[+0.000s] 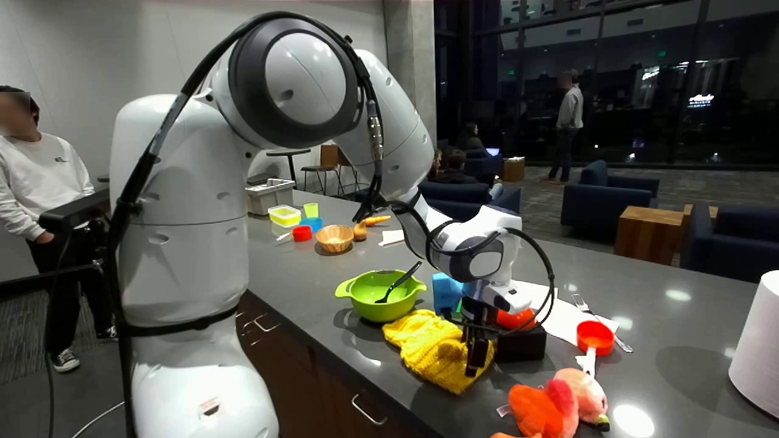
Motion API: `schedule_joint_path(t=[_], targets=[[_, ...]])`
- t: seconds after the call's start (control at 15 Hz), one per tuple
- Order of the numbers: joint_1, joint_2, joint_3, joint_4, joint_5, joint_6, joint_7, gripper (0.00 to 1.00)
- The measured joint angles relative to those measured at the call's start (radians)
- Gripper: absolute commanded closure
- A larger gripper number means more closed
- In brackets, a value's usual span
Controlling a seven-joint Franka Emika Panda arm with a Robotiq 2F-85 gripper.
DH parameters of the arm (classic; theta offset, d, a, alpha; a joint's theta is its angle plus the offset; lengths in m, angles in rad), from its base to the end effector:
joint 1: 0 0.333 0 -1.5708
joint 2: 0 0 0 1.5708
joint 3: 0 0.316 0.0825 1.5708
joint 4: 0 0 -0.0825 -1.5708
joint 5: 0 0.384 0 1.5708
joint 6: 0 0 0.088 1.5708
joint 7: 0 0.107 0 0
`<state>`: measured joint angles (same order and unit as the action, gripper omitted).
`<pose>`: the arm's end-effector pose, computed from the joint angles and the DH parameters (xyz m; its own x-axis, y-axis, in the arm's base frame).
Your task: Place the orange knitted item to the right of the green bowl
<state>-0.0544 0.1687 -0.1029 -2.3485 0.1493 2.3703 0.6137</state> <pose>0.4914 -0.0769 0.2491 0.6228 -0.7655 -0.1616 -0.7725 -0.6344 0.0282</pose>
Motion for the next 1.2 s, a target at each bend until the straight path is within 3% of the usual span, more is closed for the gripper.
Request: schedule_joint_path(t=[0.6,0.87,1.2], targets=[[0.000,-0.008,-0.001,0.007,0.000,0.034,-0.093,0.96],[0.000,-0.016,-0.004,0.007,-0.018,0.031,-0.100,0.98],[0.000,-0.039,-0.022,0.011,-0.139,-0.038,-0.073,0.97]])
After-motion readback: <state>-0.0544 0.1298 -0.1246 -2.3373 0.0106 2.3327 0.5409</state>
